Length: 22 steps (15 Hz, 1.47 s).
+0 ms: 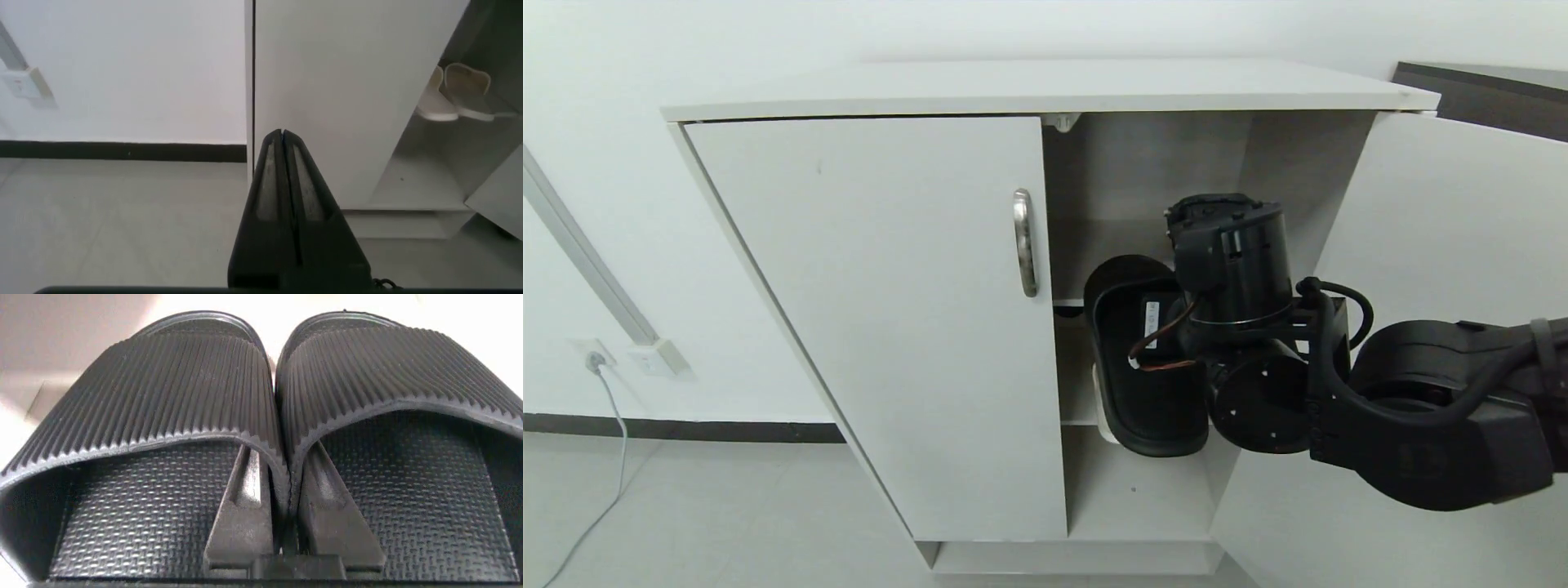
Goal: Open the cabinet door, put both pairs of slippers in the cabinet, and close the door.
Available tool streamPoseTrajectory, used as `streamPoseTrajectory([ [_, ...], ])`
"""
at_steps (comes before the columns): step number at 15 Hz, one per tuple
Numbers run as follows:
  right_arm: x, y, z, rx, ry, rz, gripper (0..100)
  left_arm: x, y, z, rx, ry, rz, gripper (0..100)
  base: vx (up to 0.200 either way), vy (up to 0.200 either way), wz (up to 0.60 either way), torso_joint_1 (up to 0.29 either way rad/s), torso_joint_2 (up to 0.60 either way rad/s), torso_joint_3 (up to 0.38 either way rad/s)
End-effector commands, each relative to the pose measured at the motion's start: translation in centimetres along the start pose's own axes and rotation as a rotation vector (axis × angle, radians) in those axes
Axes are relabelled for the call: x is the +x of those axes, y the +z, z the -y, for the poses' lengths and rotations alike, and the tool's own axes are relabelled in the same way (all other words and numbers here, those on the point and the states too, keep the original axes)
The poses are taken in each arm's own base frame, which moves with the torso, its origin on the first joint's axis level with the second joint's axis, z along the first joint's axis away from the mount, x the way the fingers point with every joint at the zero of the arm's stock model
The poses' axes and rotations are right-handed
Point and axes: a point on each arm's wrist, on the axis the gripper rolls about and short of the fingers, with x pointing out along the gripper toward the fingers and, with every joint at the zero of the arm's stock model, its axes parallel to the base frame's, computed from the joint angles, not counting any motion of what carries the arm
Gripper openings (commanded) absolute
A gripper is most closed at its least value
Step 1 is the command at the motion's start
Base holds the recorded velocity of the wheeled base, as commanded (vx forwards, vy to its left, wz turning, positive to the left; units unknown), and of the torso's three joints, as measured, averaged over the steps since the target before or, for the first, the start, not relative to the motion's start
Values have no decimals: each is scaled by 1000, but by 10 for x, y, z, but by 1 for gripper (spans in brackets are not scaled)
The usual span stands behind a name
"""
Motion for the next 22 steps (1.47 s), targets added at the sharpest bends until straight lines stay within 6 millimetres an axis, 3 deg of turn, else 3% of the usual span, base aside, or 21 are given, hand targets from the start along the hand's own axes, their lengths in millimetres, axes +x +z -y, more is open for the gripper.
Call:
streamPoseTrajectory([
  [1, 2, -4, -2, -3, 11, -2, 0, 0, 0, 0, -1, 1, -1, 0, 0, 0, 0, 0, 0, 0],
  [7, 36, 9, 4, 1, 1, 17, 0, 0, 0, 0, -1, 1, 0, 0, 0, 0, 0, 0, 0, 0],
  [11, 57, 4, -2, -9, 12, 4, 0, 0, 0, 0, -1, 1, 0, 0, 0, 0, 0, 0, 0, 0],
  [15, 75, 20, -4, -10, -7, -7, 0, 0, 0, 0, -2, 1, 0, 0, 0, 0, 0, 0, 0, 0],
  [19, 97, 22, -6, -11, -36, -15, 0, 0, 0, 0, -2, 1, 0, 0, 0, 0, 0, 0, 0, 0],
  [22, 101, 22, -8, -7, -38, -11, 0, 0, 0, 0, -2, 2, 0, 0, 0, 0, 0, 0, 0, 0],
])
